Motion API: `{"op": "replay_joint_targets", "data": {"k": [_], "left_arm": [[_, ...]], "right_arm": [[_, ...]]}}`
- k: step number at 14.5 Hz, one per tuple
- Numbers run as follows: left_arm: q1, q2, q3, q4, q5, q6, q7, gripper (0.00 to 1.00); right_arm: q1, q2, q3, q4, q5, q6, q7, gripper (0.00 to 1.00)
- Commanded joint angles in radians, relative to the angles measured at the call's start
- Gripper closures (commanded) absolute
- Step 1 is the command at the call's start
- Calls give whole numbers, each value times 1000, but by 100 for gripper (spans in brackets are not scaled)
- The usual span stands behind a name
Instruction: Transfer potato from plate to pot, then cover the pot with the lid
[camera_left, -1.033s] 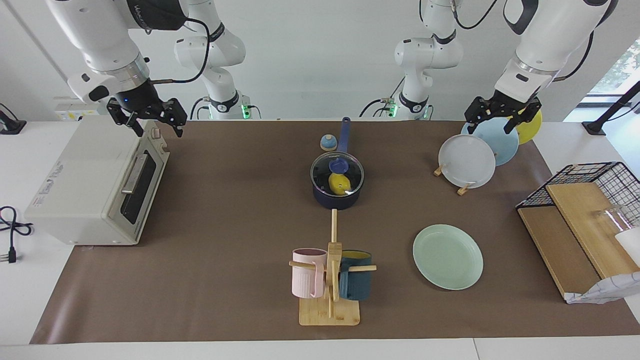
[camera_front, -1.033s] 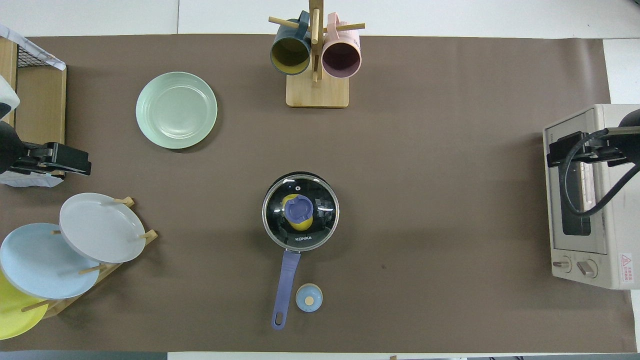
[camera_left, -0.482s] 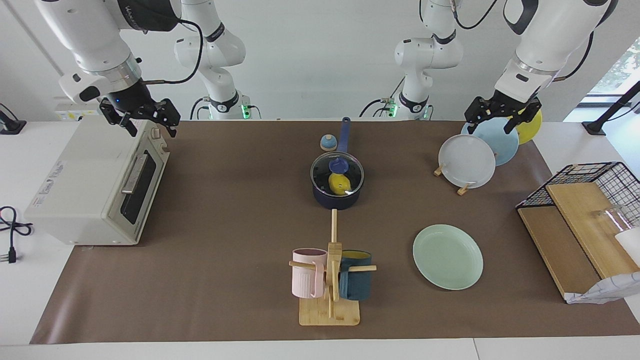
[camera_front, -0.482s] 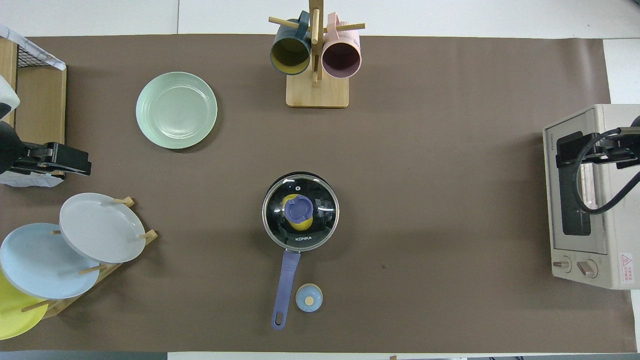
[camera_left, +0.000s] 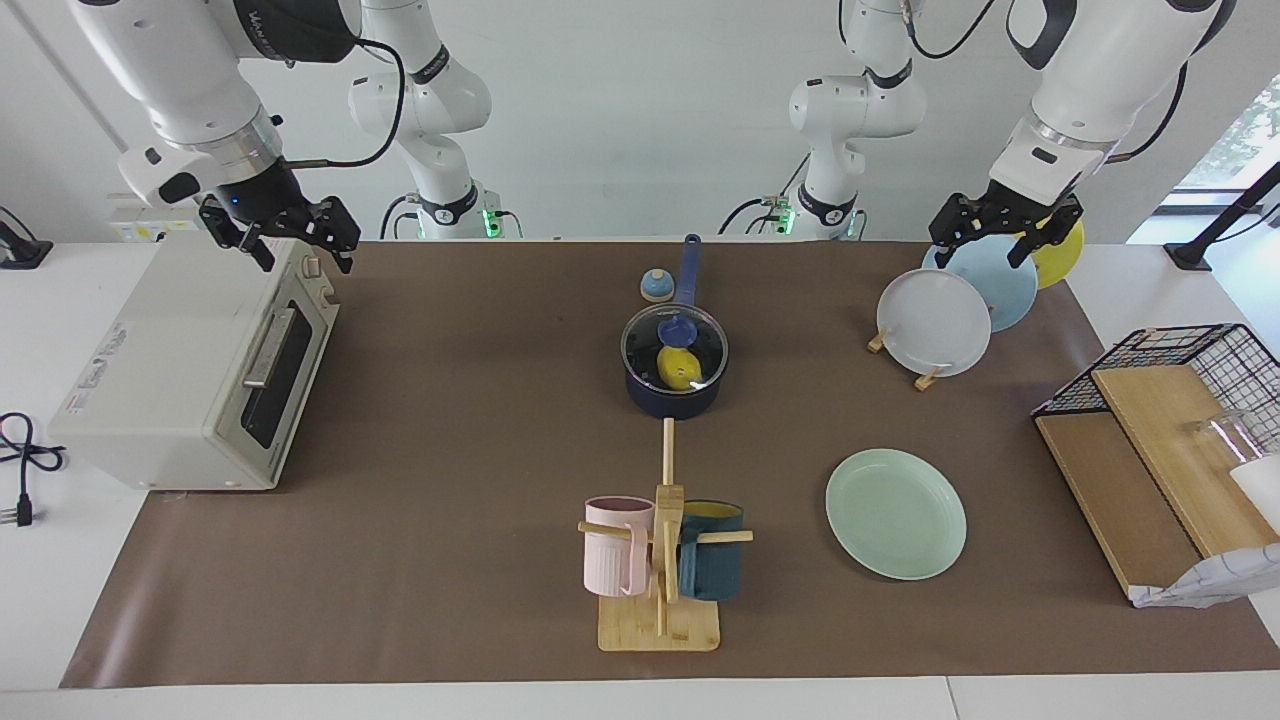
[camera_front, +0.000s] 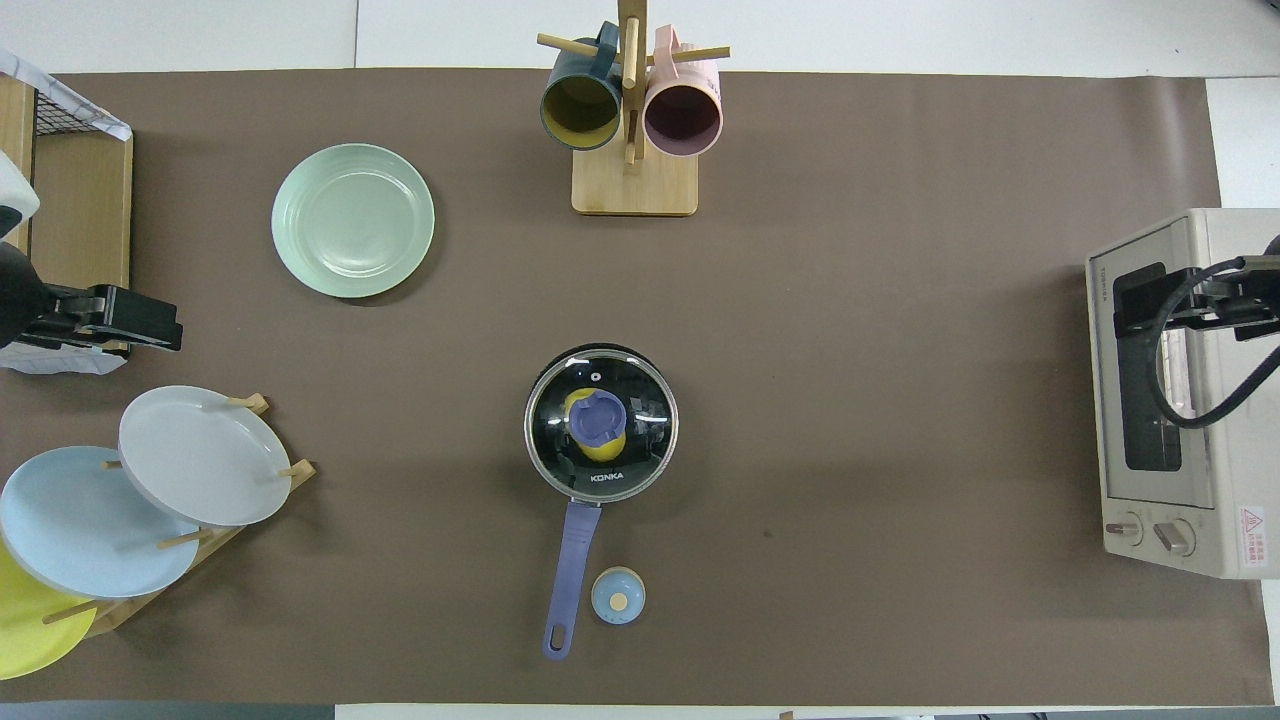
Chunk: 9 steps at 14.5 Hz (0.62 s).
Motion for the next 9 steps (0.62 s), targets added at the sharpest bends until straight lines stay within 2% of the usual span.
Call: {"op": "replay_joint_targets", "data": {"k": [1, 9], "left_arm": [[15, -28, -6, -27, -10, -5, 2, 0], [15, -28, -6, -27, -10, -7, 2, 0]], "right_arm": [[-20, -7, 19, -4, 9, 1, -29, 0], [-20, -8, 18, -4, 18, 24, -22, 0]]}}
